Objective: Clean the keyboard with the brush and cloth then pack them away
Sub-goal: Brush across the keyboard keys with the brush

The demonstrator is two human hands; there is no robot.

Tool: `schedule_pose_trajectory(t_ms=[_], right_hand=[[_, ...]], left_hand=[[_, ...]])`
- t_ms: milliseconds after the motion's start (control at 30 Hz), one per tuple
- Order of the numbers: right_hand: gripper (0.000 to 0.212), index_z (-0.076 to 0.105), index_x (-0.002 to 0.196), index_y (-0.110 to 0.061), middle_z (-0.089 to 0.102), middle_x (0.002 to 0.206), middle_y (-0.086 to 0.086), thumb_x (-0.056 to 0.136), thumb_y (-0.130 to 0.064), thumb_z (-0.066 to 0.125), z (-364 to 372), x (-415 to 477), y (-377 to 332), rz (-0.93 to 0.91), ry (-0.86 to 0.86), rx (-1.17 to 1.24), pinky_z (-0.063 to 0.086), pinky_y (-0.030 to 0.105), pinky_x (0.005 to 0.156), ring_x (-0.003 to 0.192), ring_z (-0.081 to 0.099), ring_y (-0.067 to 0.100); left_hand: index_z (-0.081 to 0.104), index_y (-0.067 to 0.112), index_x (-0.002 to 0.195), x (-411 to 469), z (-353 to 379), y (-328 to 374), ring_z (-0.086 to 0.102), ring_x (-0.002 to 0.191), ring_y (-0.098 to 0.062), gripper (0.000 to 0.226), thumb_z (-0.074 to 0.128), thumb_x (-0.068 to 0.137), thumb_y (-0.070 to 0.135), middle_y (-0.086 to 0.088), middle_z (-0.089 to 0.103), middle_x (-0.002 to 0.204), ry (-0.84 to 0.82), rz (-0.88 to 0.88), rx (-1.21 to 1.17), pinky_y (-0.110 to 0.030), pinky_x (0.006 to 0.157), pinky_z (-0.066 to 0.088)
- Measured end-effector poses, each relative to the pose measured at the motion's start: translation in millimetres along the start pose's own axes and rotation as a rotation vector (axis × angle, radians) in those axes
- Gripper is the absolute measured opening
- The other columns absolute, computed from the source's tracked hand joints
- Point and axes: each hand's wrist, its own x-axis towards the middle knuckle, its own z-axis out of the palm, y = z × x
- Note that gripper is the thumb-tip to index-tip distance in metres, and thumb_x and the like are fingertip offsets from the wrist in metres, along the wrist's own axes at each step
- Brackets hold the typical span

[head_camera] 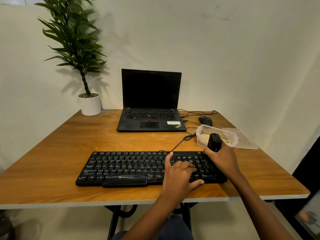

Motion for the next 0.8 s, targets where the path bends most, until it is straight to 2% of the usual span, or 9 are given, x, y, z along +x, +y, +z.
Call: schedule_pose_trajectory(t_ms=[133, 233, 300, 433, 567, 733, 800], right_hand=[[0.011, 0.057, 0.077, -0.017, 0.061, 0.074, 0.000, 0.080, -0.018, 0.067, -4, -9, 5, 0.027, -0.123, 0.108, 0.044, 0.026, 0.058, 0.070, 0.058, 0.013], [0.012, 0.056, 0.078, -0.017, 0.060, 0.073, -0.002, 0.079, -0.019, 0.068, -8, -5, 6, 0.023, -0.019, 0.115, 0.047, 0.029, 0.062, 0.072, 0.058, 0.015], [0.013, 0.056, 0.081, -0.016, 0.059, 0.072, -0.005, 0.080, -0.021, 0.068, -3, -9, 4, -0.025, 0.015, 0.086, 0.045, 0.024, 0.061, 0.070, 0.056, 0.011], [0.016, 0.055, 0.076, -0.022, 0.061, 0.074, -0.002, 0.079, -0.016, 0.070, -5, -15, 9, 0.003, -0.110, 0.165, 0.042, 0.017, 0.050, 0.069, 0.058, 0.011], [0.015, 0.055, 0.075, -0.020, 0.059, 0.071, -0.006, 0.079, -0.018, 0.069, -8, -14, 6, -0.015, 0.020, 0.121, 0.042, 0.022, 0.057, 0.069, 0.056, 0.008], [0.021, 0.053, 0.072, -0.024, 0.059, 0.072, -0.005, 0.080, -0.013, 0.069, -5, -22, 6, 0.001, -0.065, 0.192, 0.042, 0.021, 0.055, 0.069, 0.057, 0.007], [0.017, 0.055, 0.075, -0.022, 0.060, 0.073, -0.003, 0.079, -0.014, 0.069, -9, -17, 10, 0.030, -0.038, 0.192, 0.043, 0.023, 0.055, 0.070, 0.058, 0.011]], left_hand=[[0.073, 0.033, 0.084, -1, -1, 0, 0.062, 0.080, 0.003, 0.050, 0.041, 0.074, 0.068, 0.022, 0.067, 0.086, 0.003, 0.002, 0.003, -0.041, 0.111, 0.009], [0.073, 0.032, 0.085, -1, 0, 0, 0.062, 0.081, 0.003, 0.049, 0.041, 0.074, 0.068, 0.021, 0.067, 0.086, 0.002, 0.009, 0.001, -0.042, 0.111, 0.011], [0.073, 0.032, 0.085, 0, 0, 0, 0.062, 0.081, 0.003, 0.049, 0.041, 0.074, 0.068, 0.021, 0.067, 0.086, 0.003, 0.009, 0.004, -0.042, 0.110, 0.012], [0.073, 0.032, 0.085, -1, 0, 0, 0.062, 0.081, 0.003, 0.049, 0.041, 0.074, 0.068, 0.021, 0.067, 0.087, 0.001, 0.009, 0.005, -0.042, 0.110, 0.012], [0.073, 0.033, 0.085, 0, 0, 0, 0.062, 0.081, 0.003, 0.048, 0.042, 0.074, 0.068, 0.021, 0.067, 0.087, -0.005, 0.002, 0.006, -0.042, 0.110, 0.011], [0.073, 0.033, 0.084, -1, 0, 0, 0.062, 0.081, 0.003, 0.048, 0.041, 0.074, 0.068, 0.022, 0.067, 0.087, 0.003, 0.004, 0.009, -0.043, 0.110, 0.012], [0.073, 0.033, 0.085, -1, 0, 1, 0.062, 0.082, 0.003, 0.049, 0.041, 0.074, 0.068, 0.021, 0.067, 0.087, 0.000, 0.004, 0.008, -0.043, 0.110, 0.013]])
